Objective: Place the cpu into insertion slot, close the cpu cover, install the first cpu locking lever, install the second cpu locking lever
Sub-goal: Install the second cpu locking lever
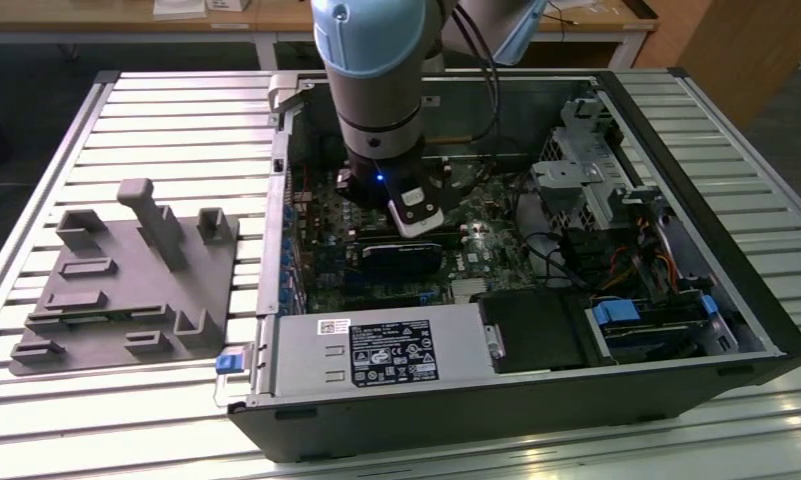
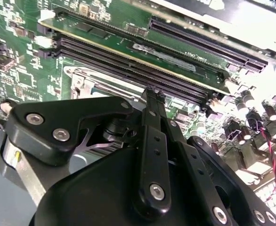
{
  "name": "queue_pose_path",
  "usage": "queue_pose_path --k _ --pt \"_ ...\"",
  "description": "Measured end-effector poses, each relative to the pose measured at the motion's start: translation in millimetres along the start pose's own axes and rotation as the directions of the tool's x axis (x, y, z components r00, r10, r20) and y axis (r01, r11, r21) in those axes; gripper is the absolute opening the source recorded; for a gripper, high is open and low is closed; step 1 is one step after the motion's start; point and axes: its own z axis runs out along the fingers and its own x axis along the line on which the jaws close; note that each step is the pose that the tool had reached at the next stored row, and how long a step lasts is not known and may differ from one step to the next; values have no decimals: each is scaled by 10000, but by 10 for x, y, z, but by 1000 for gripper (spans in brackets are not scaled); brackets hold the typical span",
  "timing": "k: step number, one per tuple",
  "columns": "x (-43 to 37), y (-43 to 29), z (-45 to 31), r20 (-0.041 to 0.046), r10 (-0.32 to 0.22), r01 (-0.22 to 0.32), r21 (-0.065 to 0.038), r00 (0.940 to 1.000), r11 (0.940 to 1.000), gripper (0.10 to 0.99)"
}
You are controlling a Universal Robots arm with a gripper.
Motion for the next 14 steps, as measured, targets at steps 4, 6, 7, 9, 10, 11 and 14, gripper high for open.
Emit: queue_pose_path --k 4,6,7,9,10,11,14 --pt "46 -26 18 -32 19 -20 -153 10000 9999 106" --pt "62 -37 26 -52 30 -31 -250 10000 9997 106" --pt "68 -43 31 -63 34 -36 -299 10000 9995 106" --pt "78 -50 43 -80 44 -47 -378 10000 9993 106" --pt "80 -53 52 -86 48 -52 -412 10000 9991 106" --pt "82 -55 61 -93 52 -56 -443 9999 9990 106" --pt "89 -63 82 -114 63 -69 -534 9999 9985 106"
